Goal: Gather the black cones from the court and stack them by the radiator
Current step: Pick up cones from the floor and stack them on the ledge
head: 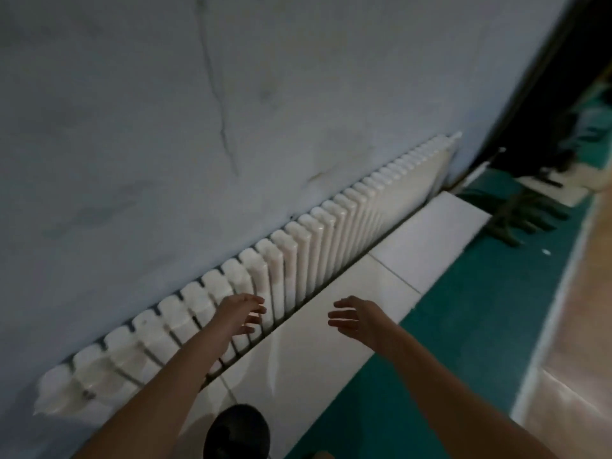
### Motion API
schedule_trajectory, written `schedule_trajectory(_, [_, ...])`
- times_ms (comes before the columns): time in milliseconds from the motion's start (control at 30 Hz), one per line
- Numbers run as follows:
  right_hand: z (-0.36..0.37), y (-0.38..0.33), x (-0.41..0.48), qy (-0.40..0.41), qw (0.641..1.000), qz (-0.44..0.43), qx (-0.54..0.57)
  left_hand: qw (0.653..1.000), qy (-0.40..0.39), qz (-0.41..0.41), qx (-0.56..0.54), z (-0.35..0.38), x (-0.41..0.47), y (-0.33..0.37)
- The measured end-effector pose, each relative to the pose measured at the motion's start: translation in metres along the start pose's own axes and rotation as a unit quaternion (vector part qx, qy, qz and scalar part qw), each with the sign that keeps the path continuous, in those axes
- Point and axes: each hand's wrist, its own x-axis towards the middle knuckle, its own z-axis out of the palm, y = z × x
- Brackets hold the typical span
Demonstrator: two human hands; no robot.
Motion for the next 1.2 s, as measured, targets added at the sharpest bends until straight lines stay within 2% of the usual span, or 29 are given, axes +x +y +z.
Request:
schedule_trajectory(133, [-0.045, -0.002, -0.047, 0.077, 0.993, -0.057, 0.073, 0.995, -0.08, 0.038, 0.051, 0.05, -0.01, 0.018])
schedule_trajectory(300, [-0.113, 0.019, -0.123, 0.188, 0.967, -0.106, 0.134, 0.97, -0.179, 0.096, 0.136, 0.139, -0.037, 0.037])
schedule_trajectory(467, [-0.181, 0.054, -0.211, 0.313, 0.908, -0.171, 0.218, 0.911, -0.323, 0.136, 0.217, 0.243, -0.101, 0.04])
schedule_trajectory(600, [-0.224, 0.086, -0.277, 0.367, 0.855, -0.231, 0.284, 0.867, -0.395, 0.163, 0.256, 0.317, -0.152, 0.028])
schedule_trajectory(767, [-0.279, 0.15, -0.375, 0.455, 0.795, -0.256, 0.309, 0.818, -0.47, 0.174, 0.281, 0.416, -0.244, -0.016])
schedule_trajectory(1000, [-0.348, 0.286, -0.527, 0.576, 0.695, -0.237, 0.36, 0.724, -0.582, 0.169, 0.329, 0.525, -0.409, -0.133])
schedule_trajectory(1200, [-0.379, 0.385, -0.645, 0.642, 0.622, -0.196, 0.403, 0.644, -0.616, 0.216, 0.398, 0.599, -0.514, -0.22])
